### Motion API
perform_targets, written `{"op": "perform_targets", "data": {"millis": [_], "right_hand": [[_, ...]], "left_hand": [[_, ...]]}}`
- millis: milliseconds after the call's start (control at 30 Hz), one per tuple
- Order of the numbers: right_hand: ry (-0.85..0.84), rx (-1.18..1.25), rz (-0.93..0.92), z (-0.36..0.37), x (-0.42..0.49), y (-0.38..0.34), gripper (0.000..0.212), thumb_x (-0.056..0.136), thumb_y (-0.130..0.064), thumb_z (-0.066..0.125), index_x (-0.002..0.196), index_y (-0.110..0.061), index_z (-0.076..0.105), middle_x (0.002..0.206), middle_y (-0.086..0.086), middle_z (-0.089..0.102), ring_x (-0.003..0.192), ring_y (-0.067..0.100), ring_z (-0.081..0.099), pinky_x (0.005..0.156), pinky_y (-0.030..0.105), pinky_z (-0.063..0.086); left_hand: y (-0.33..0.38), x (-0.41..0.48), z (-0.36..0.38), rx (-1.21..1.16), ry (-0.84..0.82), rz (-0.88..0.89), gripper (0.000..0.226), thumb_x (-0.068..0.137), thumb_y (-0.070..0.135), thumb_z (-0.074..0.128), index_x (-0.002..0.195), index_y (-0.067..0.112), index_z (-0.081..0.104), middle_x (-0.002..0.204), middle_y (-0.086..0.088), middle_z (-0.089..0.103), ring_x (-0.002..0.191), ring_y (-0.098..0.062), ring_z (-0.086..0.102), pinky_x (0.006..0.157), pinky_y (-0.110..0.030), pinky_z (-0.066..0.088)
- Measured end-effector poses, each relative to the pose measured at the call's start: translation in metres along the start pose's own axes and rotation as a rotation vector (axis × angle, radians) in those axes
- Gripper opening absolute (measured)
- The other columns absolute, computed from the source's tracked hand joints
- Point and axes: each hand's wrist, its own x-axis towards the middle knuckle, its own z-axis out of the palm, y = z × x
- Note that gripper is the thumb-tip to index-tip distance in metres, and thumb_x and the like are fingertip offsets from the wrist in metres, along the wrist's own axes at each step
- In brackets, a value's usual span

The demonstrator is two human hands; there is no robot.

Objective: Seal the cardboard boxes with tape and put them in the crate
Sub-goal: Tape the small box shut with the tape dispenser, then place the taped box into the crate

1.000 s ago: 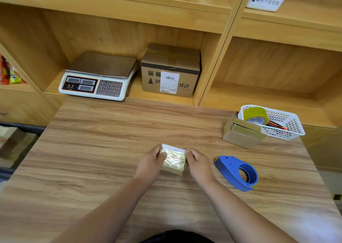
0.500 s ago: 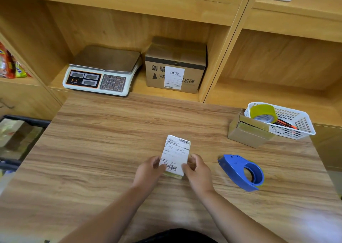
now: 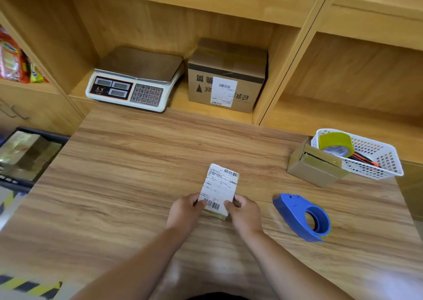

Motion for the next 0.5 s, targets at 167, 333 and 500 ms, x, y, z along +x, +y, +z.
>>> {"op": "perform_targets", "data": {"millis": [167, 333, 500], "right_hand": [[-0.097, 0.059, 0.079, -0.012, 0.0, 0.004, 0.054, 0.075, -0.005, 0.071, 0.111, -0.029, 0.039, 0.082, -0.009, 0.067, 0.068, -0.008, 0.059, 0.052, 0.005, 0.042], [-0.219, 0.099, 0.21, -0.022, -0.01, 0.013, 0.048, 0.075, -0.003, 0.07, 0.114, -0.008, 0.043, 0.105, 0.007, 0.065, 0.092, 0.022, 0.065, 0.082, 0.044, 0.054], [-0.074, -0.136, 0.169, -0.055, -0.016, 0.031, 0.036, 0.084, -0.01, 0.06, 0.117, -0.006, 0.047, 0.102, 0.007, 0.061, 0.098, 0.028, 0.06, 0.08, 0.031, 0.045]], "left_hand": [[0.001, -0.016, 0.0, 0.102, 0.115, 0.031, 0.025, 0.094, 0.023, 0.049, 0.103, 0.037, 0.069, 0.083, 0.01, 0.07, 0.078, -0.014, 0.061, 0.068, -0.024, 0.043], [-0.001, -0.043, 0.018, 0.185, 0.243, 0.134, 0.029, 0.092, 0.023, 0.058, 0.118, 0.032, 0.065, 0.12, 0.012, 0.065, 0.111, -0.009, 0.058, 0.079, -0.008, 0.035], [0.007, -0.07, 0.045, 0.33, 0.286, 0.454, 0.034, 0.07, 0.005, 0.069, 0.1, 0.023, 0.069, 0.11, 0.008, 0.067, 0.099, -0.011, 0.06, 0.078, -0.015, 0.045]]}}
